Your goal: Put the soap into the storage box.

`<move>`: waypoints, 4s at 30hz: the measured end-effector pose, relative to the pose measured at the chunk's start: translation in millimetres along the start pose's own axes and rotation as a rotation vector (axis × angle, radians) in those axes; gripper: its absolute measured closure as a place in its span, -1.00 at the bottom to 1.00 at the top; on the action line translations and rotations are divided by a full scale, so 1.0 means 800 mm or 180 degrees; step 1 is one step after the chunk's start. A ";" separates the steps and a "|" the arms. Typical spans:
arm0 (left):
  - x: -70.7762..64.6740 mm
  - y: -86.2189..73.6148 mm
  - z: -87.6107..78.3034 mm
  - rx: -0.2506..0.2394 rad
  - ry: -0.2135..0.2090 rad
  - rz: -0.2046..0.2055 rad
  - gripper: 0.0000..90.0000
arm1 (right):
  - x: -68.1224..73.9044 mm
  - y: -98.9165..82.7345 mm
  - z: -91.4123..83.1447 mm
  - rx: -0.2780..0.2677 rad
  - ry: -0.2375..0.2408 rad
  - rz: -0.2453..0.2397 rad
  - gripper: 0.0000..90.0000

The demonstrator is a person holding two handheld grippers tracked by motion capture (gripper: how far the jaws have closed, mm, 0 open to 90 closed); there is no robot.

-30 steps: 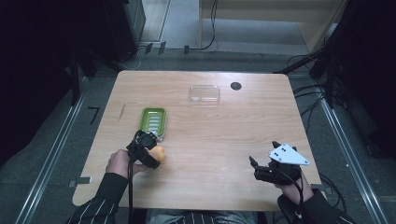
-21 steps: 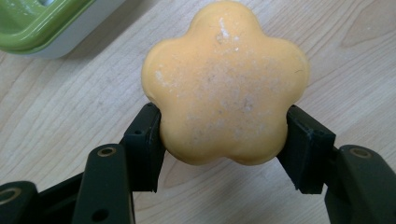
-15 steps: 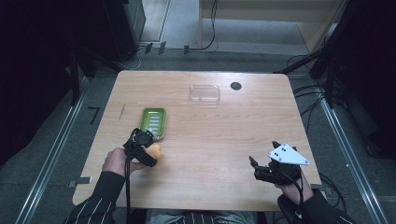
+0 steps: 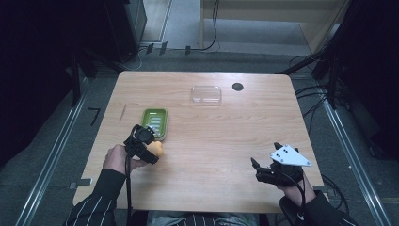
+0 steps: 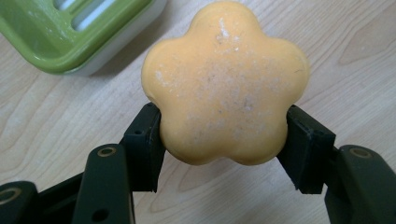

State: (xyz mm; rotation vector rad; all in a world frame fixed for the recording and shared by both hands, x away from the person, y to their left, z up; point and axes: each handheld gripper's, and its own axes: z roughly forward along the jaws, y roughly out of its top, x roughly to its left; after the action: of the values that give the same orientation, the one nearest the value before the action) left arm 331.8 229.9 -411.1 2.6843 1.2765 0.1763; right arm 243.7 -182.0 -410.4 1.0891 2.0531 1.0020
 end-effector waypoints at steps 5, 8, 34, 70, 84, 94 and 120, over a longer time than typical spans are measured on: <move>0.001 0.005 -0.004 -0.0072 0.0017 -0.0023 -0.13 | 0.000 0.000 0.000 0.0000 -0.0003 0.0001 -0.69; 0.003 0.007 -0.006 -0.0075 0.0006 -0.0020 -0.13 | -0.001 0.000 0.000 0.0002 0.0001 0.0000 -0.69; 0.019 0.032 -0.024 -0.0212 0.0077 -0.0057 -0.13 | 0.000 0.000 0.000 0.0001 -0.0009 -0.0001 -0.69; 0.053 0.069 -0.025 -0.0239 0.0083 -0.0078 -0.13 | 0.000 0.000 0.000 0.0004 -0.0005 -0.0022 -0.70; 0.063 0.081 -0.022 -0.0221 0.0059 -0.0085 -0.13 | 0.000 -0.001 0.001 0.0006 -0.0004 -0.0029 -0.69; 0.073 0.088 -0.015 -0.0199 0.0075 -0.0131 -0.13 | 0.000 -0.001 0.001 0.0004 -0.0003 -0.0021 -0.70; 0.102 0.096 0.019 -0.0009 0.0156 -0.0383 -0.13 | 0.000 -0.001 0.001 0.0011 0.0002 -0.0024 -0.70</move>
State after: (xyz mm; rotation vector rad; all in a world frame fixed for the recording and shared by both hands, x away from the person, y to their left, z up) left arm 444.1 244.4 -408.3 2.6063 1.4458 0.2294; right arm 244.0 -182.1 -411.0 1.0823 2.0587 0.9956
